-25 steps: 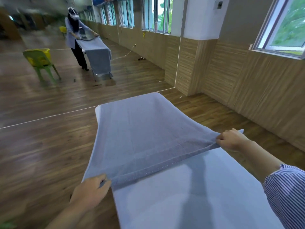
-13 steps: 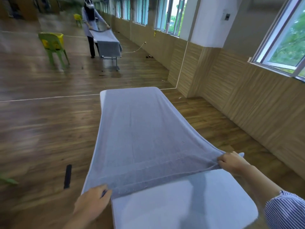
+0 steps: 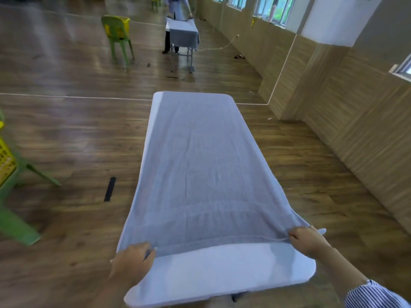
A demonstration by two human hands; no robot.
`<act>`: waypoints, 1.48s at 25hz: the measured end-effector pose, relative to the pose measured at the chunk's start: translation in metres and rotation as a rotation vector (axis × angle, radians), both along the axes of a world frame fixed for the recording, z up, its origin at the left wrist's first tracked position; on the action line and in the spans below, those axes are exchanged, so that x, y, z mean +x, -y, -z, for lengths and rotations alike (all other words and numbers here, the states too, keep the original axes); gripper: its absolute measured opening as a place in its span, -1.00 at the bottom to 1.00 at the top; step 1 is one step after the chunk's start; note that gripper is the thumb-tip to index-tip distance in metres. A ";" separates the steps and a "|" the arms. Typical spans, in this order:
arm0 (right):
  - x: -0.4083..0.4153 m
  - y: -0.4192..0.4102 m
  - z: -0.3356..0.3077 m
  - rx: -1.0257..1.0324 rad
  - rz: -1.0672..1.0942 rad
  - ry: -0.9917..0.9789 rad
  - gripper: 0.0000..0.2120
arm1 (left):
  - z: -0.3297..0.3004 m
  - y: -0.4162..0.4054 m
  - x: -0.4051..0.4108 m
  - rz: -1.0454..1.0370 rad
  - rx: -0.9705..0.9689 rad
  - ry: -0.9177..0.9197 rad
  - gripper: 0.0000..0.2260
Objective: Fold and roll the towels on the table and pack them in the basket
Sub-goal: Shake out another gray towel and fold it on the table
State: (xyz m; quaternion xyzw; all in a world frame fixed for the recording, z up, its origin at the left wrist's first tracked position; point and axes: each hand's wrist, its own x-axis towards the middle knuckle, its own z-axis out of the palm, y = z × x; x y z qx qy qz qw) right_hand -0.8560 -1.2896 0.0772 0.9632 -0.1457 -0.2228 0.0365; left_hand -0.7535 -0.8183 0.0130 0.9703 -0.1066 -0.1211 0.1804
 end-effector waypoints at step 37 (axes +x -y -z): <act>0.249 -0.471 0.048 0.144 0.008 0.280 -0.52 | -0.049 -0.194 0.210 0.242 0.194 0.127 -0.54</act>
